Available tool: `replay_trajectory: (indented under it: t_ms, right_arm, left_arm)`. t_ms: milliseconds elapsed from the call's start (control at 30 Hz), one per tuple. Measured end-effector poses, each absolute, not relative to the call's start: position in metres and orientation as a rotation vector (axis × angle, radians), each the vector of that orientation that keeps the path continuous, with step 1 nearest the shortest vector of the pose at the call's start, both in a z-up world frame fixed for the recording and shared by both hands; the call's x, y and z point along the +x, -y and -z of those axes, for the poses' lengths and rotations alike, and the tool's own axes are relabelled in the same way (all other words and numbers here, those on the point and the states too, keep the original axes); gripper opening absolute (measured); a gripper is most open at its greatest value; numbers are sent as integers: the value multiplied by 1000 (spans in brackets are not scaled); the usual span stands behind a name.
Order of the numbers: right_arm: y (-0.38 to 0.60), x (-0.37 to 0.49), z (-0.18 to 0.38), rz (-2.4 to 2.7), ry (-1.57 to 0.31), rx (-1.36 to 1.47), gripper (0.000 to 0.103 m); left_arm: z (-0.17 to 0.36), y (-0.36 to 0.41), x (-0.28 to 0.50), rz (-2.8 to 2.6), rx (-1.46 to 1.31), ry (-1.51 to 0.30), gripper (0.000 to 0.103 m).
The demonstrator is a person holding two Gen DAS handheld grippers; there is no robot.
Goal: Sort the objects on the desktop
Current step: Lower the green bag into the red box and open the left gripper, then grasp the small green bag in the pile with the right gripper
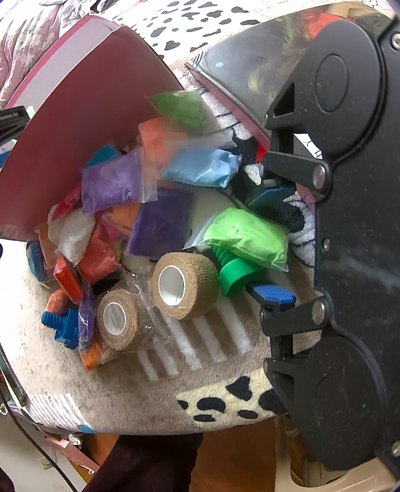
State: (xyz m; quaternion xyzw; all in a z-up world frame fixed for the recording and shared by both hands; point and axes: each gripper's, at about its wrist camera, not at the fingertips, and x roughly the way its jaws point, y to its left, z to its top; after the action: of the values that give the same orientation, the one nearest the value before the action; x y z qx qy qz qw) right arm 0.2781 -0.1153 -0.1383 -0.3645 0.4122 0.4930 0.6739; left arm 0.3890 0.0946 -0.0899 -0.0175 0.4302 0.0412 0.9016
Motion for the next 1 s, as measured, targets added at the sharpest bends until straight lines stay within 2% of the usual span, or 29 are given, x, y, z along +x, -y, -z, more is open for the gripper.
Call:
replay_trajectory:
  t_ms: [67,133,267,367,433,533,633,1000]
  right_arm:
    - [114,278,140,-1102,-925,-824,53]
    - [113,279,140,-1095,-927,-826,52]
    - [113,280,140,-1089,-927,-827,51]
    - [112,279,140,-1093,-927,-829,46]
    - [111,280,140,-1100,-939,-818,34]
    - [111,279,137,-1089,-936,-820,24]
    - [114,282,130,-1076,-940,-803,20]
    - [131,287,95,-1023,-887,-787,18]
  left_arm:
    - [93,-95,389,-86,-46,-901,61]
    - [93,-97,388,-86,-50,-902,64]
    - [88,-102,382,-69,-56,-887,65]
    - [82,-104,378,-63,-51,-878,65]
    - [78,-104,374,-55,-45,-871,65]
    - [71,-103,366,-37,-27,-861,65]
    - [66,-100,358,-8,-9,-853,65]
    - [43,-99,315,134,84,-794,66]
